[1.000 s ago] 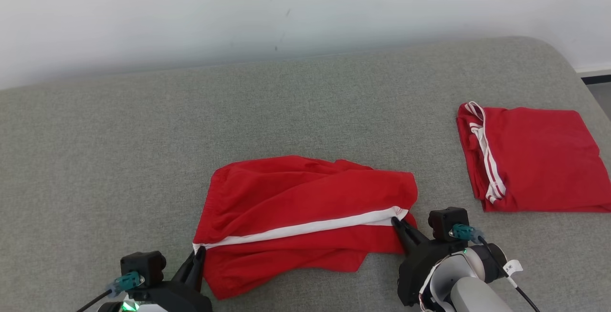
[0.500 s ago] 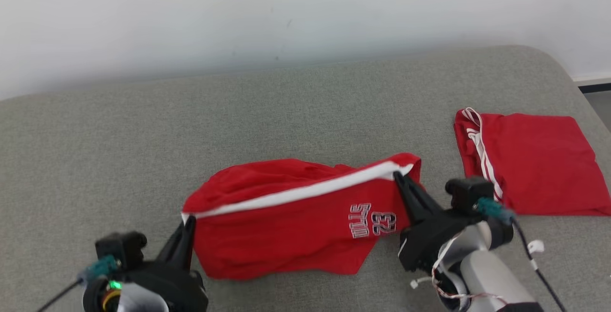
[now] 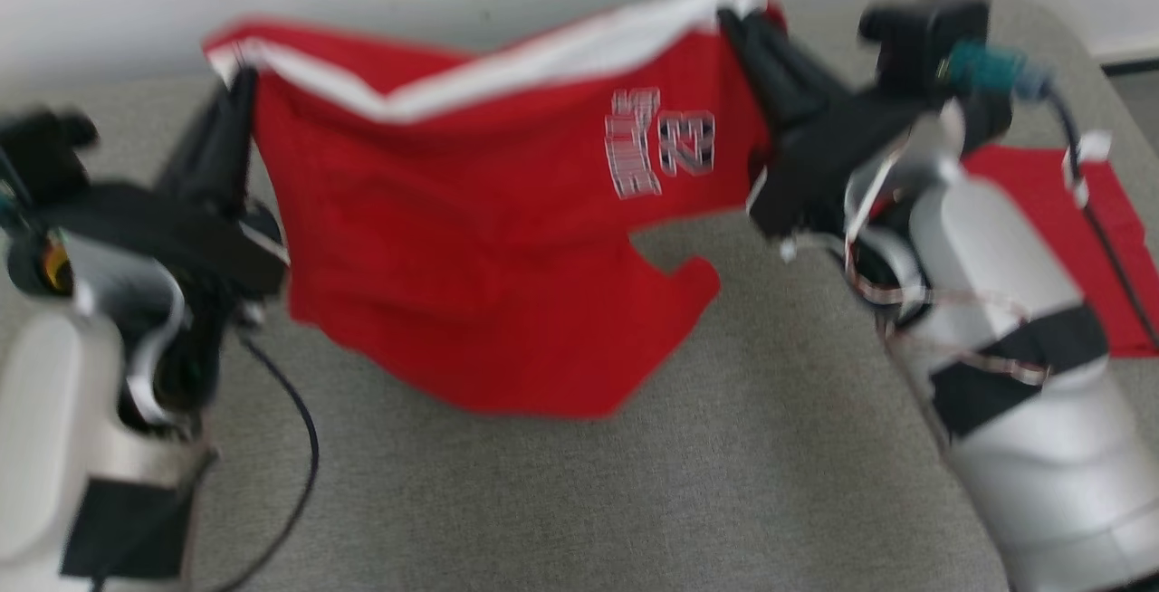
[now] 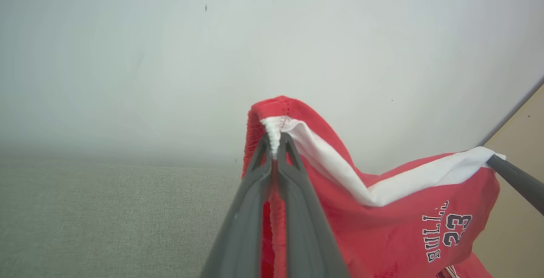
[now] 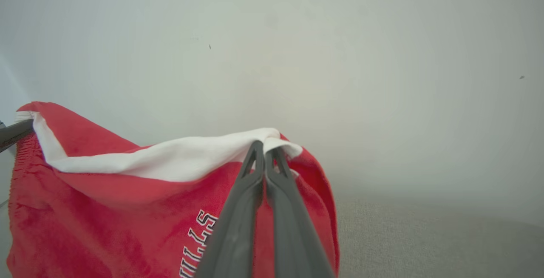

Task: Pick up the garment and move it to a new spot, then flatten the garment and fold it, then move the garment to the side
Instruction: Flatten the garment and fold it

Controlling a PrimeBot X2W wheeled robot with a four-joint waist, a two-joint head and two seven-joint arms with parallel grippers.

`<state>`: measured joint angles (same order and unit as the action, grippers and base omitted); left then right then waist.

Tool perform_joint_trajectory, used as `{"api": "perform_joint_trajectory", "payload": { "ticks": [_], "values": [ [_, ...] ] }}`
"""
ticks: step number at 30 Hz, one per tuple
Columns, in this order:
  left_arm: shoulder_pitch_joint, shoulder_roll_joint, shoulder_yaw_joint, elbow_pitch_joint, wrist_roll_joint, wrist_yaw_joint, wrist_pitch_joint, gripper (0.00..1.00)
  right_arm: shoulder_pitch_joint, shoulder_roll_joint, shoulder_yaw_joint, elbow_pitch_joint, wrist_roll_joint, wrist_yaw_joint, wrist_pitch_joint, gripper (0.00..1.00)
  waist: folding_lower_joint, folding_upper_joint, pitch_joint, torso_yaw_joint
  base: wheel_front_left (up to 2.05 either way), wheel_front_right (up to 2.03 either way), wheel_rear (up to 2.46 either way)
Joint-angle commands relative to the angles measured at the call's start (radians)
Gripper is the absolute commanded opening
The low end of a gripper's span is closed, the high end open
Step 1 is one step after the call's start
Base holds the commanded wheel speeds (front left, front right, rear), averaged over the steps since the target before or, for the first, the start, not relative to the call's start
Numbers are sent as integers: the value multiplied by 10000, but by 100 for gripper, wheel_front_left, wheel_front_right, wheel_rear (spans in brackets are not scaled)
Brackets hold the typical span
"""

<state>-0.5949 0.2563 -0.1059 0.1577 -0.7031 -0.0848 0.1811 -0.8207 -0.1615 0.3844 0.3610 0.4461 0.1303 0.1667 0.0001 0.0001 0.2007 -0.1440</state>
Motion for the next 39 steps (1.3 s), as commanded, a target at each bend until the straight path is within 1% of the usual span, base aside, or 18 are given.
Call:
{"api": "perform_joint_trajectory", "payload": {
  "ticks": [1,4,7,12,16,20,21,23,26,29,34,37,39],
  "values": [
    [-460,28,77,-40,-104,66,94,0,-490,58,-30,199,99,0,7,0,-1,-1,1074,-328,0,0,0],
    [-1575,72,283,-80,-166,376,361,0,-1940,159,-234,823,31,0,-84,0,-1,-1,1800,-416,0,0,0],
    [-2610,16,541,-34,-244,654,274,0,-3192,291,-470,1505,-231,0,-506,0,-1,-1,2292,-470,0,0,0],
    [-4179,196,871,-13,-95,941,32,0,-4917,353,-776,2396,-1461,0,-1578,0,-1,-1,2918,-574,0,0,0],
    [-5087,364,904,111,108,1015,-118,0,-5965,327,-1124,2834,-2683,0,-2522,0,-1,-1,3197,-567,0,0,0],
    [-5935,279,1015,219,269,1059,-751,0,-6733,447,-1892,3163,-3858,-15,-3405,0,-1,-1,3393,-586,0,0,0],
    [-6265,219,1121,321,369,1086,-1207,0,-7026,582,-2383,3199,-4370,-18,-3765,0,-1,-1,3422,-567,0,0,0],
    [-6555,115,1259,424,363,1143,-1654,0,-7294,714,-3054,3111,-4837,-24,-4032,0,-1,-1,3427,-532,0,0,0],
    [-6880,-26,1424,506,271,1110,-2164,0,-7469,860,-3829,2779,-5585,-32,-4251,0,-1,-1,3532,-446,0,0,0],
    [-6875,-168,1577,662,134,1078,-2559,0,-7454,960,-4210,2137,-6208,-40,-4303,0,-1,-1,3802,-337,0,0,0],
    [-6172,-327,1431,1040,-71,715,-2715,0,-6794,1048,-3730,2108,-6555,-35,-4304,0,-1,-1,4230,-217,0,0,0],
    [-5604,-327,1322,1128,-174,353,-2659,0,-6328,1066,-3382,2227,-6348,-24,-4306,0,-1,-1,4340,-181,0,0,0],
    [-5071,-221,1132,1042,-201,123,-2570,0,-5915,985,-3024,2356,-6250,-20,-4306,0,-1,-1,4301,-167,0,0,0]
  ]
}}
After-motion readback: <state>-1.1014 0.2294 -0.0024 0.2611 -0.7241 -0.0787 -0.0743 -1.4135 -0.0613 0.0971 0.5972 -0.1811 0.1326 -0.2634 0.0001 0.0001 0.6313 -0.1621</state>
